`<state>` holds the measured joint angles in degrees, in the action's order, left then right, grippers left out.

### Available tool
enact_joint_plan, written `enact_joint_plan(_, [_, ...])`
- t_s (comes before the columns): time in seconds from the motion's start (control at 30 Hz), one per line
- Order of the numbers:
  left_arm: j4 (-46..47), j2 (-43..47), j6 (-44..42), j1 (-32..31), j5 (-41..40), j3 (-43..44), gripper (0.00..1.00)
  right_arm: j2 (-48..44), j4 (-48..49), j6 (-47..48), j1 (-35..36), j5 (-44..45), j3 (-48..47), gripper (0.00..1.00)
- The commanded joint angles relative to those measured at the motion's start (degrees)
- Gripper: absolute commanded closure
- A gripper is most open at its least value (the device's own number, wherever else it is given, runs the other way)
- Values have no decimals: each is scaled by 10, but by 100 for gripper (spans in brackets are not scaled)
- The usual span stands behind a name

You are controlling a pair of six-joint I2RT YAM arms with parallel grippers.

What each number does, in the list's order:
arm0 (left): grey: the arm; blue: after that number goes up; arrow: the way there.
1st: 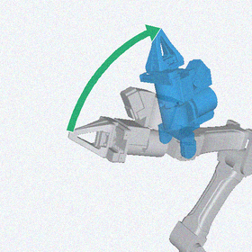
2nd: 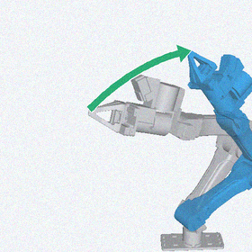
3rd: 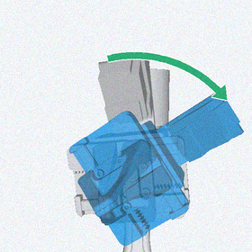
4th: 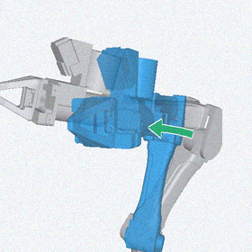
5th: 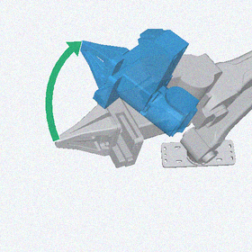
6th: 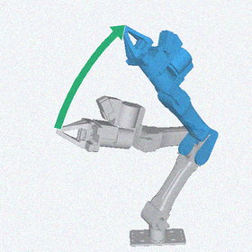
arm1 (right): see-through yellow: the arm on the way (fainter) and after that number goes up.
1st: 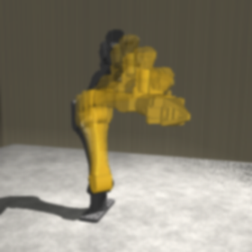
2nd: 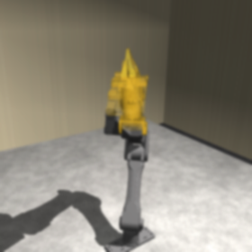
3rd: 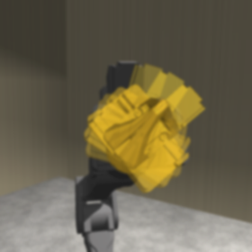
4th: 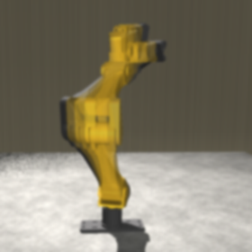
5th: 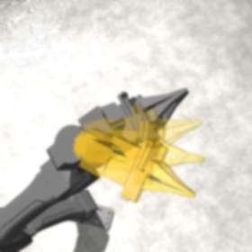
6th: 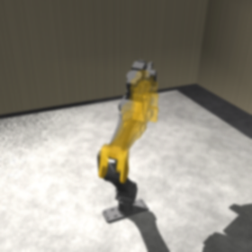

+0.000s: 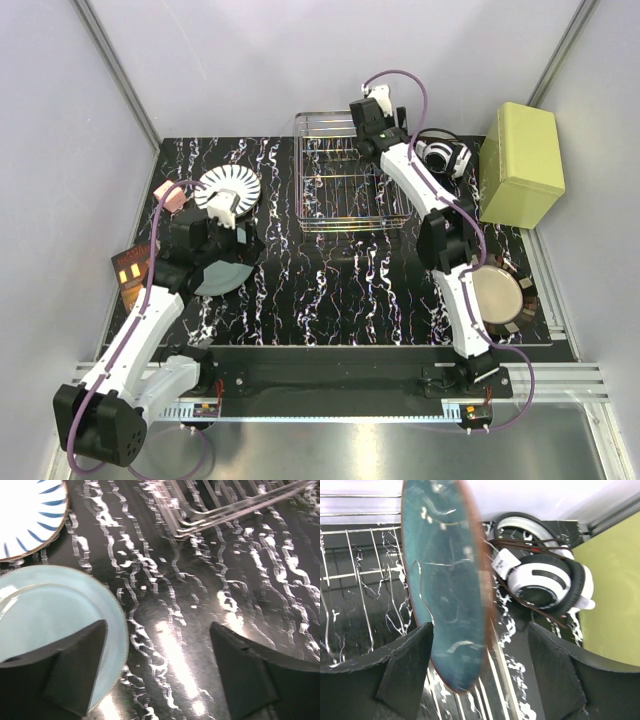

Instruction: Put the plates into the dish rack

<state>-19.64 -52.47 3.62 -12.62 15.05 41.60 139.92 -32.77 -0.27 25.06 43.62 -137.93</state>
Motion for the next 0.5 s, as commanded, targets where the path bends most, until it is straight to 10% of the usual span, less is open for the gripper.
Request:
enact_joint_plan(0.0, [7, 13, -29, 20, -97, 12, 7, -125, -11, 0, 3, -10, 26, 16])
enact_joint_plan(0.17, [-67, -11, -47, 123, -126, 55, 4, -226, -86, -32, 3, -133, 105, 0])
enact_joint_plan(0.3, [-126, -89, -92, 195, -76, 109, 7, -310, -163, -5, 3, -501, 199, 0])
enact_joint_plan(0.47, [-132, -138, -149, 243, 17, 125, 4, -330, -186, -50, 3, -737, 285, 0])
